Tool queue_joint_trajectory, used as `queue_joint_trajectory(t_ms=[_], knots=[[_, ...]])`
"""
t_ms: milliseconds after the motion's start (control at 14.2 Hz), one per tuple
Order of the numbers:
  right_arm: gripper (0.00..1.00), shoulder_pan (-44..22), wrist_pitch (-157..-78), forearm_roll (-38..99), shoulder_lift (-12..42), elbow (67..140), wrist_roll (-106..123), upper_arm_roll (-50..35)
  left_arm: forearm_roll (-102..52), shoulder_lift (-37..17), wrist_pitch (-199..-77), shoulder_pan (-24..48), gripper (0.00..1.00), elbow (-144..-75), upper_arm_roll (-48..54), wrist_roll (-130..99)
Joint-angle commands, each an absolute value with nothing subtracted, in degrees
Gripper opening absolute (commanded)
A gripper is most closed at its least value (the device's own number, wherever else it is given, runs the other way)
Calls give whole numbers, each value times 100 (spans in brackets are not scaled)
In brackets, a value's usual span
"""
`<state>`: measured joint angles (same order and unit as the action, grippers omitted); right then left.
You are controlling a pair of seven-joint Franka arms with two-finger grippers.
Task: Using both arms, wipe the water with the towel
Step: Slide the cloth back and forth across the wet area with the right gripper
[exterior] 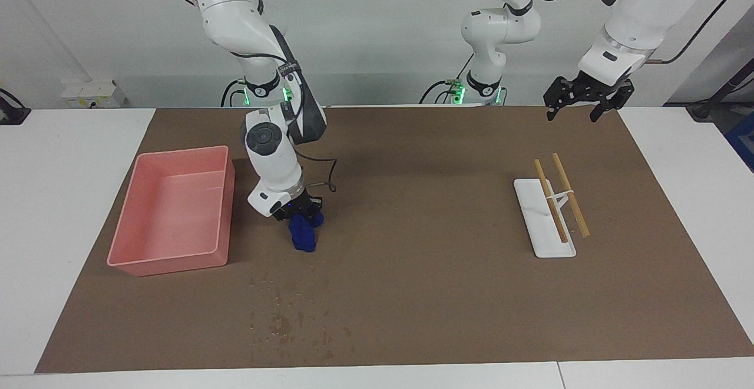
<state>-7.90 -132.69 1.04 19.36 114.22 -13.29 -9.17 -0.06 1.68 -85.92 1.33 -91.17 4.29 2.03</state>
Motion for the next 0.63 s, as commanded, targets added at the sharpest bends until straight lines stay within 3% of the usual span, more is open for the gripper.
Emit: queue_joint_trajectory(t_ms=[0, 561], knots=[[0, -721, -13140, 167, 1601, 12302, -1336, -967, -9, 299, -8640, 185, 100, -9272, 360, 220], [0, -642, -13175, 193, 950, 13754, -1336, -975, -9, 299, -8640, 185, 100, -9272, 360, 220]])
